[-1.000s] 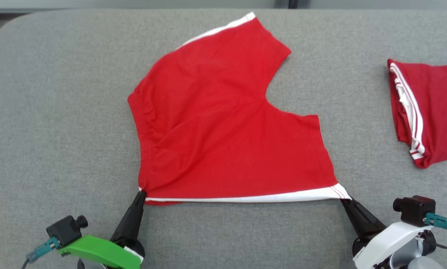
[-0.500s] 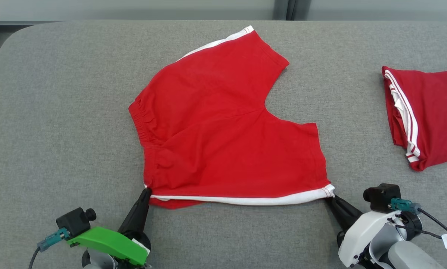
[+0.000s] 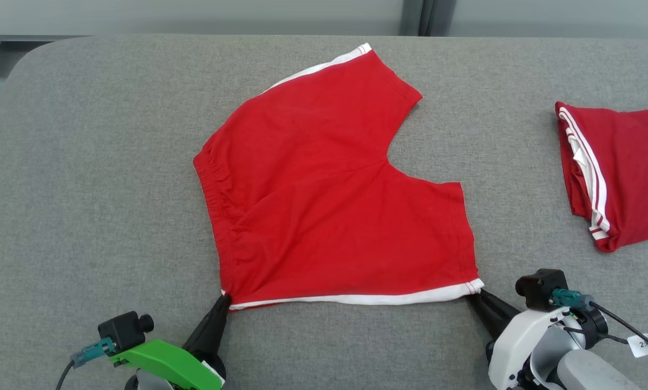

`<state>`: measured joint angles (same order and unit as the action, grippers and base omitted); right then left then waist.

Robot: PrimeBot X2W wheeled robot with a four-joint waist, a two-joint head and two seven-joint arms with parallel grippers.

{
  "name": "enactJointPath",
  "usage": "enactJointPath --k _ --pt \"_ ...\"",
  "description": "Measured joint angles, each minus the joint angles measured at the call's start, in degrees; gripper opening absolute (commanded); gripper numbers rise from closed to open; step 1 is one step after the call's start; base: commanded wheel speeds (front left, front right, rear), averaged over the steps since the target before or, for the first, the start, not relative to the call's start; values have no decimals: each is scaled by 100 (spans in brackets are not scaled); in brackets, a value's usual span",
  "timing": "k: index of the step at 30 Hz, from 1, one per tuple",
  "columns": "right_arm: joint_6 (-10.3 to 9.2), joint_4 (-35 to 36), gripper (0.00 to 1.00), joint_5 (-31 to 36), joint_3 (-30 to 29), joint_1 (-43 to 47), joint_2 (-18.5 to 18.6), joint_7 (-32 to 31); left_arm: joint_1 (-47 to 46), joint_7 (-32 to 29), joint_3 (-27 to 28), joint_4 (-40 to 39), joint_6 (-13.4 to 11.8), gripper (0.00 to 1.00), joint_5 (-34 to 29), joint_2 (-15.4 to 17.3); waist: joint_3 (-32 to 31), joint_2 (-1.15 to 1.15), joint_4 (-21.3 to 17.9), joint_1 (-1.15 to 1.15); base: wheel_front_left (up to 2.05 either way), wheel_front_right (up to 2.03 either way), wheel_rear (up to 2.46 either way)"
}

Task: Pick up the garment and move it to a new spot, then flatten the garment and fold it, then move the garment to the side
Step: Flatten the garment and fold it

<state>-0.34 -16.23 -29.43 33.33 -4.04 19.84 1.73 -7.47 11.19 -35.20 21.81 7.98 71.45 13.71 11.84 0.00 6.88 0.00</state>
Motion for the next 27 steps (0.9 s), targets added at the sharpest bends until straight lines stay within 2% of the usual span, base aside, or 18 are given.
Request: enactJointPath --k 1,2,7,12,15,21,27 --pt "0 -2 85 40 11 4 12 8 0 -18 -16 9 0 100 1 0 -22 0 5 0 0 0 0" --pt "-2 -4 100 77 16 21 25 25 1 -43 -36 20 0 100 5 2 -48 0 8 0 0 0 0" --pt "-34 47 100 82 -5 246 42 134 24 -56 -114 49 0 100 48 49 -181 0 18 0 0 0 0" --pt "-297 188 100 88 -203 503 191 292 118 100 14 14 0 100 -24 314 -336 0 -15 0 0 0 0" --pt "-388 341 100 163 -347 531 243 452 182 200 108 -37 0 100 -174 394 -389 0 -78 0 0 0 0" --pt "-511 539 100 185 -572 633 213 913 185 305 129 -58 -74 100 -1049 665 -522 0 -140 0 0 0 0" --pt "-546 549 100 290 -702 820 148 1190 224 307 345 -153 -245 100 -1421 617 -694 0 -118 0 0 0 0"
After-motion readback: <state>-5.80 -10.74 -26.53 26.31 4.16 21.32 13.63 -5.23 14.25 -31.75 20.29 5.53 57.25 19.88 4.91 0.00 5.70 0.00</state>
